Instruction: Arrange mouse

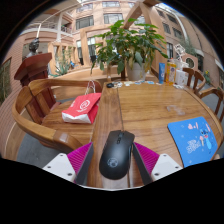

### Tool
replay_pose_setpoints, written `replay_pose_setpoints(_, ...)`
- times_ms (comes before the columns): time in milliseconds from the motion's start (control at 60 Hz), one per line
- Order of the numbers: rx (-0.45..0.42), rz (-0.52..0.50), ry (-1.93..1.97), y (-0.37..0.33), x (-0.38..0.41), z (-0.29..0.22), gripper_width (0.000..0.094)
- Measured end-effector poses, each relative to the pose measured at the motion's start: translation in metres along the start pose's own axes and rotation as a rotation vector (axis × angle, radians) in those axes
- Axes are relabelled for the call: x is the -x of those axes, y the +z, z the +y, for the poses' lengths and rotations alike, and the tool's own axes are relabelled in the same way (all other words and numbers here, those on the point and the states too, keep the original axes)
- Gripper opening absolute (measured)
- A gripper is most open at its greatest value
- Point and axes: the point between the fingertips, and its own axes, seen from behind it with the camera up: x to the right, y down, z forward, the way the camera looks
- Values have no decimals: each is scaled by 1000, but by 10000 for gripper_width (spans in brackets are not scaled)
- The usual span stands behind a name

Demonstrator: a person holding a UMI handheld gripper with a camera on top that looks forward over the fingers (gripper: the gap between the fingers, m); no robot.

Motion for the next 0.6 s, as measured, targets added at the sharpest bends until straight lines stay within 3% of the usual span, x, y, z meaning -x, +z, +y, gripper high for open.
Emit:
replay_pose_setpoints(100,-16,48,-62,11,-3,-7,699)
replay_pose_setpoints(200,-22,29,-76,18,3,-11,502)
replay_pose_setpoints(400,-18,-9,-134,18,4,-13,393)
replay_pose_setpoints(600,-62,-85,-141,-6,2,-41,363)
